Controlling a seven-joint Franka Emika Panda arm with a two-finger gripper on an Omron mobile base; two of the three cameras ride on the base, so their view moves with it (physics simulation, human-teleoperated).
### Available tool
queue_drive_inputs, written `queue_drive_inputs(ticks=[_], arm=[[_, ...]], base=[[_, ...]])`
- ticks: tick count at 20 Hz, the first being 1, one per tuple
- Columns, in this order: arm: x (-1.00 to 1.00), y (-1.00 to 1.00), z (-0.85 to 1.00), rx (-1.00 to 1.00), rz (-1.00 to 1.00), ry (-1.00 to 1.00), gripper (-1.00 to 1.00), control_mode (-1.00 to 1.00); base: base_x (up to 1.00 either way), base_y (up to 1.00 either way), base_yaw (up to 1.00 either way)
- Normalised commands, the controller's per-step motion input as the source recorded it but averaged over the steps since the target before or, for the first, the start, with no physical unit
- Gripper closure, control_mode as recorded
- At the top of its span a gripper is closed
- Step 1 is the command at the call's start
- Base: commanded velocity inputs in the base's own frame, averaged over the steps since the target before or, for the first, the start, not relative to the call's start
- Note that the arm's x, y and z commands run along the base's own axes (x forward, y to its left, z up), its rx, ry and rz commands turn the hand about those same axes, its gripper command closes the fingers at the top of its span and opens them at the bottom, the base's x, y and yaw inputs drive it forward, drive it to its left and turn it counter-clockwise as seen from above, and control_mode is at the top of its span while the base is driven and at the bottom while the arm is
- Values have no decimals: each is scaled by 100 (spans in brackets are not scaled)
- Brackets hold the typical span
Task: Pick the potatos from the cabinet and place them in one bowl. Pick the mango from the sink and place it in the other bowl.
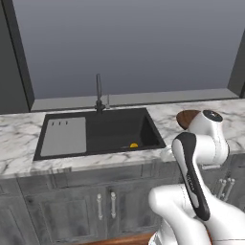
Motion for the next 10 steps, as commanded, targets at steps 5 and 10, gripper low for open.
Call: queue_drive_inputs(ticks=[5, 10], arm=[[0, 0, 0, 0, 0, 0, -100, 100], [0, 0, 0, 0, 0, 0, -100, 100]], base=[[37, -21, 0], [38, -27, 0]])
